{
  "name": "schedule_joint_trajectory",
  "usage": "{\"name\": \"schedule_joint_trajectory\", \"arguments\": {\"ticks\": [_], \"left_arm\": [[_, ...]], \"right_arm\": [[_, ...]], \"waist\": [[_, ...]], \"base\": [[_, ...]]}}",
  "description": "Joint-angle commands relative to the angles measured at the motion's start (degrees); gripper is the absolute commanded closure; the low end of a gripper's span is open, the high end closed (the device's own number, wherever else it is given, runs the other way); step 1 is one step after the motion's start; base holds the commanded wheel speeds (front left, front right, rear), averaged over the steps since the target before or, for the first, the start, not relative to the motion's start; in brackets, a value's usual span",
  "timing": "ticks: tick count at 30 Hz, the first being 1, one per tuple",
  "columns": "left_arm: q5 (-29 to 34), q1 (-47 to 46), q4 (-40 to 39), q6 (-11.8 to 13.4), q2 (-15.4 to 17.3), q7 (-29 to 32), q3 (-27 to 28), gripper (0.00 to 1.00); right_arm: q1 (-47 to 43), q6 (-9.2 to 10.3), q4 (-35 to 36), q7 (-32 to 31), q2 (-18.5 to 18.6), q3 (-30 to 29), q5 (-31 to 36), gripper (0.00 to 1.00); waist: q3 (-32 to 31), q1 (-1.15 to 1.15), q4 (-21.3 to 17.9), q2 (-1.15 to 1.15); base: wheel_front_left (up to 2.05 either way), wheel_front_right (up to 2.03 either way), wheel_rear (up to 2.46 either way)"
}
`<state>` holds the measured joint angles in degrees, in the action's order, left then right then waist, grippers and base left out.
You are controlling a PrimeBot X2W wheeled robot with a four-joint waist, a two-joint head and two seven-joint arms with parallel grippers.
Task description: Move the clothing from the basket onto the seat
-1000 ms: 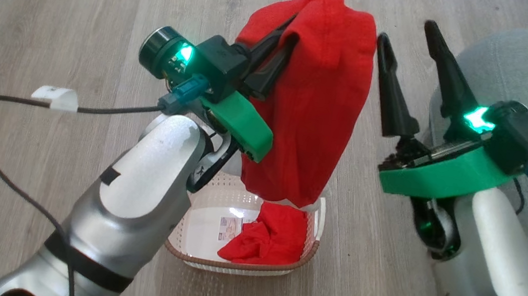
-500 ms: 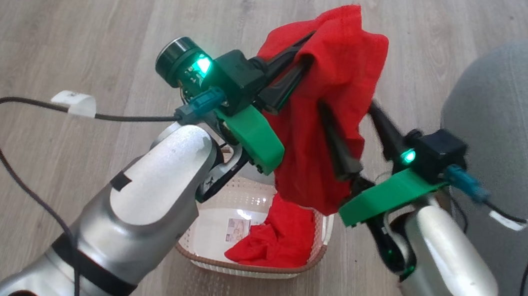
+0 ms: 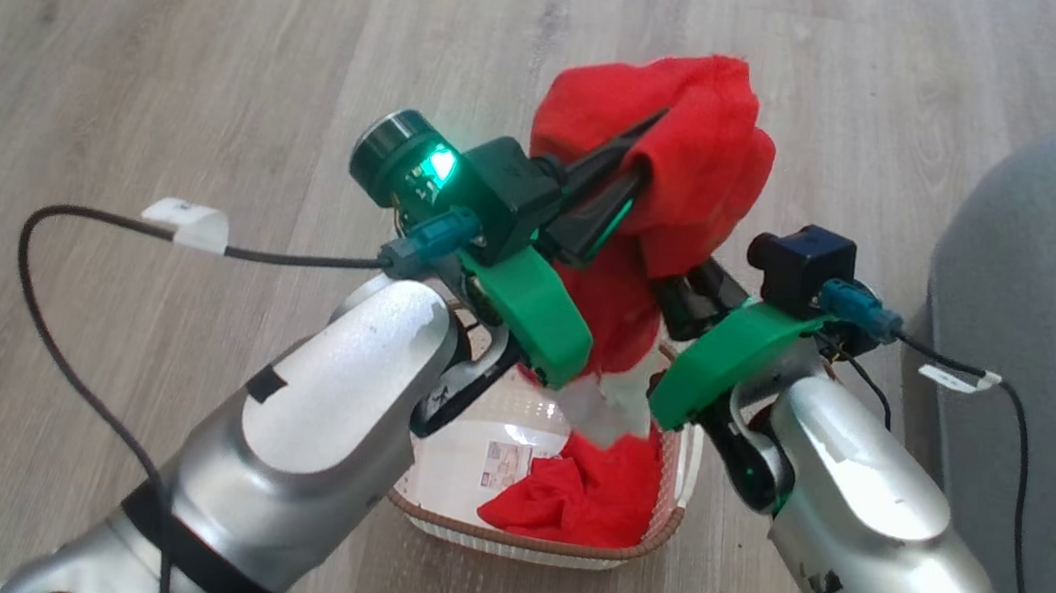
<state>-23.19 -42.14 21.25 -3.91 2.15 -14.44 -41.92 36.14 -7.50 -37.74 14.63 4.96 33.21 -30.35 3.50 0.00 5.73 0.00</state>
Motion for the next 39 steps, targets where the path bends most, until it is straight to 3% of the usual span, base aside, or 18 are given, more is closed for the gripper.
{"name": "schedule_joint_trajectory", "arguments": {"ticks": [1, 9, 11, 12, 23, 39], "left_arm": [[-0.16, -1.97, -1.69, 0.07, 0.73, -0.56, 1.7, 1.0], [0.71, -1.51, -0.32, 0.17, 0.73, -0.56, 2.78, 1.0], [0.84, -1.16, -0.49, -0.07, 0.73, -0.56, 3.29, 0.48], [1.01, -0.93, -0.5, -0.29, 0.73, -0.56, 3.48, 0.0], [4.07, 2.84, 4.15, -2.62, 0.76, -0.56, 7.67, 0.0], [7.11, 10.29, 4.57, -3.54, 0.75, -0.56, 15.93, 0.0]], "right_arm": [[2.62, 0.01, 1.35, 0.37, -1.55, -0.36, -0.4, 1.0], [1.93, 0.01, 3.25, 0.37, -1.19, -3.19, 0.97, 1.0], [1.49, 0.01, 4.36, 0.37, -0.95, -4.51, 1.53, 1.0], [1.27, 0.01, 4.99, 0.37, -0.72, -5.13, 1.85, 1.0], [-2.57, 0.01, 12.57, 0.37, 2.62, -11.55, 4.2, 1.0], [-7.02, 0.01, 17.82, 0.37, 5.32, -14.22, 4.33, 1.0]], "waist": [[0.09, 0.0, 0.43, 0.0], [0.57, 0.0, -0.68, 0.0], [0.75, 0.0, -1.42, 0.0], [0.85, 0.0, -1.84, 0.0], [1.12, 0.0, -9.69, 0.0], [-0.38, 0.0, -29.16, 0.0]], "base": [[0.0, 0.0, 0.0], [0.0, 0.0, 0.0], [0.0, 0.0, 0.0], [0.0, 0.0, 0.0], [0.0, 0.0, 0.0], [0.0, 0.0, 0.0]]}}
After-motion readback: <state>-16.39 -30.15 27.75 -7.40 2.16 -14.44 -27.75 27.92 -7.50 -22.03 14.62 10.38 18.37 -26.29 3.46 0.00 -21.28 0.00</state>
